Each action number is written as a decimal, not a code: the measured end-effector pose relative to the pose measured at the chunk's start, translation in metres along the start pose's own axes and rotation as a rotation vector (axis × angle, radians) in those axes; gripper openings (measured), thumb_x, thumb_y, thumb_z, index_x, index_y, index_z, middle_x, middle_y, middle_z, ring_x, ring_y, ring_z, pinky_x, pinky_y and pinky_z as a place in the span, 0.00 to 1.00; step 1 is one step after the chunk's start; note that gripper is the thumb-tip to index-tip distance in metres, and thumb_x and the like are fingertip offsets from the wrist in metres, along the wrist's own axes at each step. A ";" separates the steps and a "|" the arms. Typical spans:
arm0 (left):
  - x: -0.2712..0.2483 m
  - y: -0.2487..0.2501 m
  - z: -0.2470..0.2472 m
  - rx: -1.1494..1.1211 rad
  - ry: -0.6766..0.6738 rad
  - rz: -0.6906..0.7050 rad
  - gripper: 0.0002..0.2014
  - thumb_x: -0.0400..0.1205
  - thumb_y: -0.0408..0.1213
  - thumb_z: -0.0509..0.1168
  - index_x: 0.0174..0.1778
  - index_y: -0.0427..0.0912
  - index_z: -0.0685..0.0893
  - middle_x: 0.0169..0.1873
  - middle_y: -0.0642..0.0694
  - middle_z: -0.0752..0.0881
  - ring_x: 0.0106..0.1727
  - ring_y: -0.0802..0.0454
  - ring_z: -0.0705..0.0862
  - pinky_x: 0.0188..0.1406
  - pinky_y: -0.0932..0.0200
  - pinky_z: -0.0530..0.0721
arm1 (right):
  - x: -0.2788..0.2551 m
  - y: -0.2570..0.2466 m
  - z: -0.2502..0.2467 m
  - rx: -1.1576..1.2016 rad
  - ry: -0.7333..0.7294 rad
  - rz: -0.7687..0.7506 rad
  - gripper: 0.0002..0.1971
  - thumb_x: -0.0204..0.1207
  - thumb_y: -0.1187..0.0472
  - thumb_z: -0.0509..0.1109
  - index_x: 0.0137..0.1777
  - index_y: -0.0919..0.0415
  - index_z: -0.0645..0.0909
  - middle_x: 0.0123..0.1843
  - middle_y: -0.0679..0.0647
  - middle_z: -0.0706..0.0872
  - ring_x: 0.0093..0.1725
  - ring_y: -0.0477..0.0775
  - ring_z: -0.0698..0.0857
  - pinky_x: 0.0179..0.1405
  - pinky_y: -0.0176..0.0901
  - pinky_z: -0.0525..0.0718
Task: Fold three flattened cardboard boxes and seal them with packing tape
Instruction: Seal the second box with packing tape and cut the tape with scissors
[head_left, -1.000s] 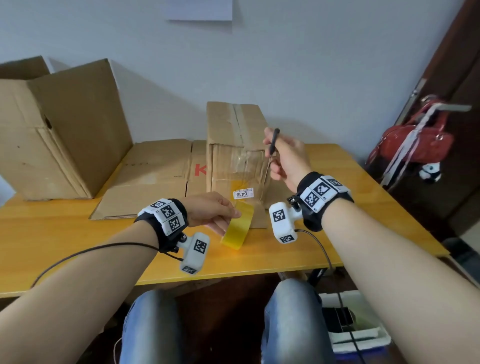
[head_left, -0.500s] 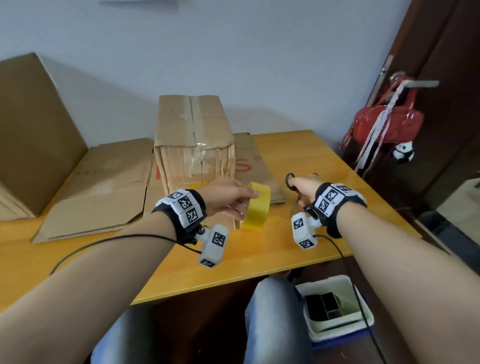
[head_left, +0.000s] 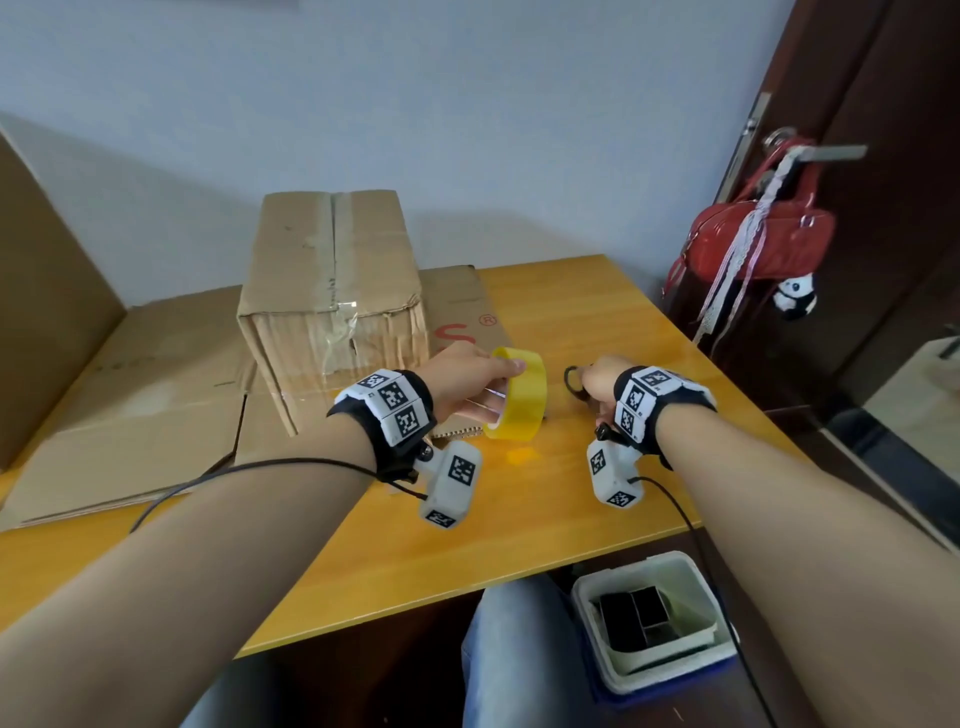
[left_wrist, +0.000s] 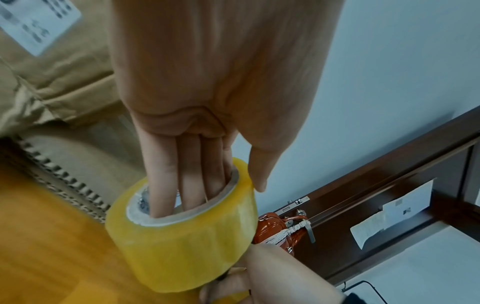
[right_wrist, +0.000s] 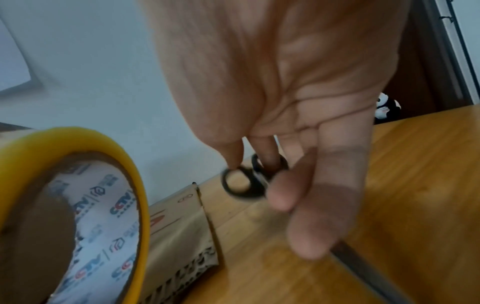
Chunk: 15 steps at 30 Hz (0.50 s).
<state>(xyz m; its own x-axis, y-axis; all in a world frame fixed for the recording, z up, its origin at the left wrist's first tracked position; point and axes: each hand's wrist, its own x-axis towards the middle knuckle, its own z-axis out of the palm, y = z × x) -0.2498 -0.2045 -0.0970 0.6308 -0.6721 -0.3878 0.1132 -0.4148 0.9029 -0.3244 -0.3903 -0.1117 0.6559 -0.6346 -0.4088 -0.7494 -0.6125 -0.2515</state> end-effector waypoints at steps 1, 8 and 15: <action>0.002 0.002 0.001 -0.009 0.007 0.002 0.22 0.85 0.43 0.69 0.63 0.24 0.84 0.56 0.29 0.89 0.45 0.41 0.90 0.50 0.46 0.92 | 0.000 -0.001 -0.001 0.001 -0.008 0.003 0.21 0.92 0.60 0.51 0.37 0.65 0.73 0.33 0.58 0.73 0.28 0.53 0.68 0.28 0.44 0.67; 0.010 0.013 0.010 -0.100 0.042 0.019 0.22 0.85 0.42 0.70 0.65 0.25 0.83 0.48 0.35 0.88 0.46 0.40 0.89 0.54 0.42 0.91 | 0.003 0.008 -0.009 0.504 0.087 -0.070 0.20 0.88 0.48 0.59 0.54 0.66 0.81 0.40 0.59 0.85 0.24 0.55 0.78 0.24 0.40 0.73; 0.009 0.023 0.028 -0.126 0.054 0.054 0.16 0.89 0.39 0.63 0.66 0.31 0.83 0.50 0.40 0.90 0.46 0.45 0.89 0.46 0.50 0.90 | -0.011 0.003 -0.012 0.862 -0.045 -0.315 0.26 0.76 0.43 0.77 0.69 0.56 0.81 0.45 0.62 0.83 0.24 0.50 0.74 0.17 0.37 0.68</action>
<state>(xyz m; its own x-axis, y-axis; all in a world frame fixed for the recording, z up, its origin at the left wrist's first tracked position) -0.2626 -0.2371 -0.0849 0.6782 -0.6564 -0.3304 0.1712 -0.2961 0.9397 -0.3329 -0.3906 -0.0969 0.8505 -0.4684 -0.2395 -0.3569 -0.1794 -0.9167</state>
